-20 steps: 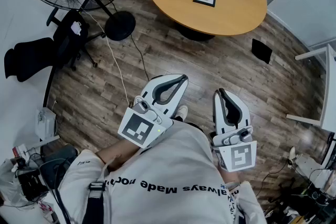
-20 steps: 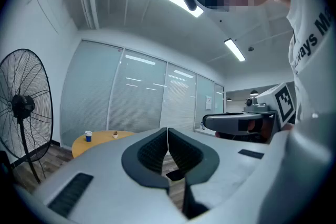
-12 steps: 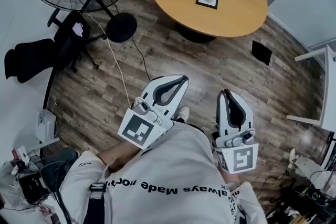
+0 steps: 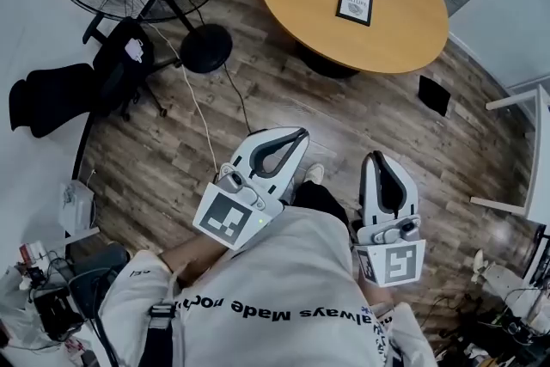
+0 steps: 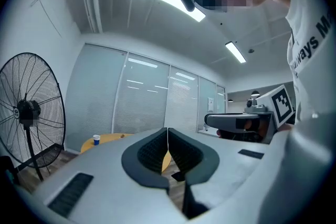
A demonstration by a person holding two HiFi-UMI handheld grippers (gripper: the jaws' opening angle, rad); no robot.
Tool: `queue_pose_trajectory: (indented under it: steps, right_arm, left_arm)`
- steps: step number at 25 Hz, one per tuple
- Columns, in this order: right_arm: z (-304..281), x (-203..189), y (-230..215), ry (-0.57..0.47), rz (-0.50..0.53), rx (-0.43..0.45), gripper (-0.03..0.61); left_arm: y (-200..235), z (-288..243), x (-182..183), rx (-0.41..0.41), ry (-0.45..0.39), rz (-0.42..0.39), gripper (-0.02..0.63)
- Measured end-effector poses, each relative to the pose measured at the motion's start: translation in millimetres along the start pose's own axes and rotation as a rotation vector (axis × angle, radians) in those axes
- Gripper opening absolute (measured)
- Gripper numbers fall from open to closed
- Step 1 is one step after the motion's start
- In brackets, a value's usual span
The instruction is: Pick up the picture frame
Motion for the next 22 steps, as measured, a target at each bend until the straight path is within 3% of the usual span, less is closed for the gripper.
queue_pose_trajectory:
  steps: [10,22]
  right_arm:
    - [-35.7,-9.3,-18.5,0.014,0.031,0.020,0.047]
    - [-76.2,-26.1,-85.8,0.020,0.008,0.021,0.046]
  left_arm:
    - [22.7,-32.3,3.6,0.006,0.003,0.004,0.028]
    - [39.2,-112.8,14.1,-0.004,0.014,0.003,0.028]
Point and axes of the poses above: the fingertips, and each gripper's own axes: z backward along the fingers, y to its left, x out of its top, the point moved 5 cm from there along z, backward along the fingers, and after that the axes turned 13 degrees about z, right-handed, at the moved point
